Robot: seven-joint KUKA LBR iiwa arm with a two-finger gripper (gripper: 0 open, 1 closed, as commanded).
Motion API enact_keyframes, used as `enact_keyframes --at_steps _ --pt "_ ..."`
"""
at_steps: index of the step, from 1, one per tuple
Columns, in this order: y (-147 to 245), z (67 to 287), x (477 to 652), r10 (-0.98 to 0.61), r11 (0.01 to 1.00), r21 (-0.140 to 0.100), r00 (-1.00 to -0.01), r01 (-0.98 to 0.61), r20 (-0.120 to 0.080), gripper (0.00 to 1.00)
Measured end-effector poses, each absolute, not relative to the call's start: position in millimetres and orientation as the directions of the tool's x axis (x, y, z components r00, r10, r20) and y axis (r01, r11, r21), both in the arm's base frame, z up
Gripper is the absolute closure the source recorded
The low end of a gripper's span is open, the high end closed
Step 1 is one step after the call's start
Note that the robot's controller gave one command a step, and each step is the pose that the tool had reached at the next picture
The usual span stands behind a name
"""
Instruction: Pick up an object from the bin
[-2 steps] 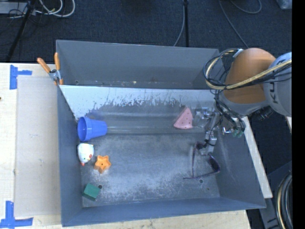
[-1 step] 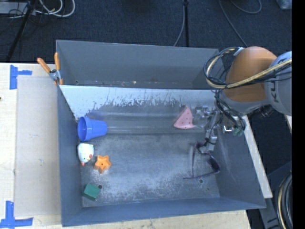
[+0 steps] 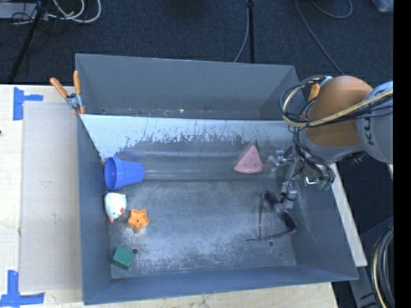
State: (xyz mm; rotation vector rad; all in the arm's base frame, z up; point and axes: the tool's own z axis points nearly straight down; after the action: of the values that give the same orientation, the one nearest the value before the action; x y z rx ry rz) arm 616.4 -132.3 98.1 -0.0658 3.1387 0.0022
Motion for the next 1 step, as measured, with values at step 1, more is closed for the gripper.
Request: enact_keyframes --at_steps 1 --pt "-152.8 78.5 604.1 -0.044 0.999 0.005 -0.999 -0.044 0.018 0.0"
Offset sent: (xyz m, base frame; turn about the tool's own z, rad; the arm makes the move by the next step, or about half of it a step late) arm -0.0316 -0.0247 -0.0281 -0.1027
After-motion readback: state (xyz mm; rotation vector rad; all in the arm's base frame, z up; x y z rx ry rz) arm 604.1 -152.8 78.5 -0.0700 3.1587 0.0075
